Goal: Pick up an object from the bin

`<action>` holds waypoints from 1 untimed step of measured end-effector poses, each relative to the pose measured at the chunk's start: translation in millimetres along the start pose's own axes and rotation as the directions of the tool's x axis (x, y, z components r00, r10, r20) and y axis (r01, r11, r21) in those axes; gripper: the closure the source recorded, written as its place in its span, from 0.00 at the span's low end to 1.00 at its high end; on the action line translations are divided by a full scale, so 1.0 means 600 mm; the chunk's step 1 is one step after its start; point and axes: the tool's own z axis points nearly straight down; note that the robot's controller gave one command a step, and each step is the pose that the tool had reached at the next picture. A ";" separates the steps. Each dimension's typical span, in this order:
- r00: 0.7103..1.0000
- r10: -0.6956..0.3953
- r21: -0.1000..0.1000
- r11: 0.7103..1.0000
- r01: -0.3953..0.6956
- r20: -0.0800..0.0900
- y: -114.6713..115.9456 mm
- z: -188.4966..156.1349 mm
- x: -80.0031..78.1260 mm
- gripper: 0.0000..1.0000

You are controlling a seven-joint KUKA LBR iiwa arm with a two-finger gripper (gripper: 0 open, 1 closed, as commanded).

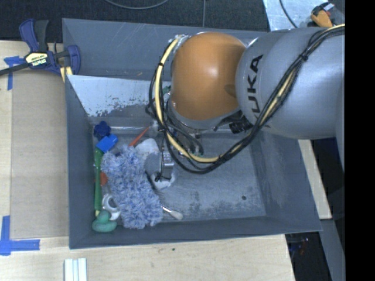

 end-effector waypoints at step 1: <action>1.000 0.004 -0.002 1.000 -0.004 0.008 -0.001 -0.007 -0.003 0.00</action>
Offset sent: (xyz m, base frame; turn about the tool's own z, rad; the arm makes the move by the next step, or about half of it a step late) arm -0.0585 0.0231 -0.1421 -0.1851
